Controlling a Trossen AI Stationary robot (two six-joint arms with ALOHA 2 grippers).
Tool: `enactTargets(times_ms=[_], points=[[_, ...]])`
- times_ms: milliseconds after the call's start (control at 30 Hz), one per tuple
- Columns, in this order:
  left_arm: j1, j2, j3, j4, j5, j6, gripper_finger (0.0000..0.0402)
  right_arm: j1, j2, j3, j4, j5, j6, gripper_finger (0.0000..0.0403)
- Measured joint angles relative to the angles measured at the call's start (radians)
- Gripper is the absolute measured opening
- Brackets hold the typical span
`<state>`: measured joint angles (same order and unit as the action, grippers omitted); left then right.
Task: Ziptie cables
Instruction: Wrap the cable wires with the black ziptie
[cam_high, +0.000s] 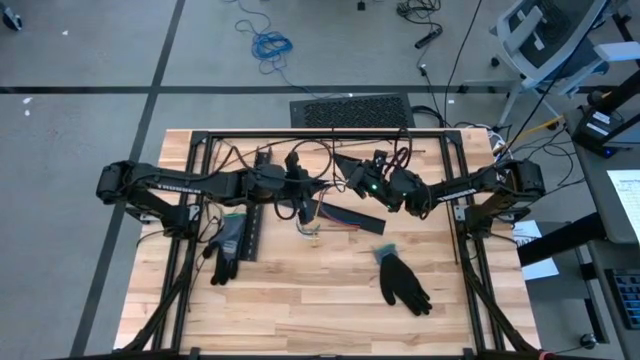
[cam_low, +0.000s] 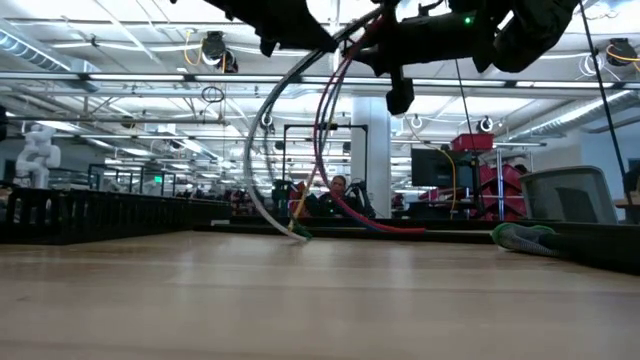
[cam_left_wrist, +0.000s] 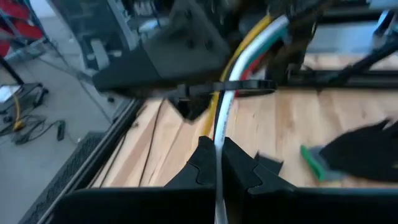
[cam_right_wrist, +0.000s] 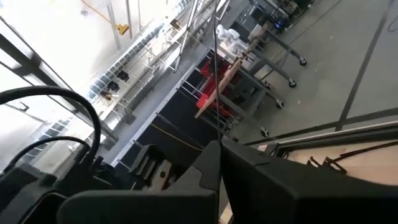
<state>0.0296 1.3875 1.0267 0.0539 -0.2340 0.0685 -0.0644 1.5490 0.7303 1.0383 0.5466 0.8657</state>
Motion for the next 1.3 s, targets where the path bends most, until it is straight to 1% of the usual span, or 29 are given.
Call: enactTargets(times_ms=[133,233,600,700,867,1133,1200,1300], points=[[0.001,0.004,0.000,-0.001,0.001,0.024,0.0005,0.000,0.000,0.000,-0.003,0.002,-0.016,0.0000],[0.001,0.014,0.000,0.053,0.027,0.027,0.0005,0.000,0.000,0.000,-0.037,0.002,-0.012,0.0000],[0.001,0.038,0.000,0.056,0.031,0.025,0.0004,0.001,0.000,0.000,-0.030,-0.024,-0.021,0.0000],[0.001,0.039,0.000,0.060,0.028,0.025,0.0004,0.001,0.000,0.000,-0.024,-0.024,-0.021,0.0008],[0.001,0.039,0.000,0.072,0.025,0.025,0.0004,0.001,0.000,0.000,-0.025,-0.025,-0.037,0.0034],[0.000,0.038,0.000,0.073,0.026,0.026,0.0004,0.020,0.000,0.000,-0.025,-0.019,-0.044,0.0100],[0.000,0.038,0.001,0.074,0.026,0.026,0.0004,0.020,0.001,0.000,0.003,-0.017,-0.049,0.0115],[0.001,0.038,0.001,0.065,0.021,0.026,0.0004,0.021,-0.005,0.000,0.060,-0.022,-0.107,0.0137]])
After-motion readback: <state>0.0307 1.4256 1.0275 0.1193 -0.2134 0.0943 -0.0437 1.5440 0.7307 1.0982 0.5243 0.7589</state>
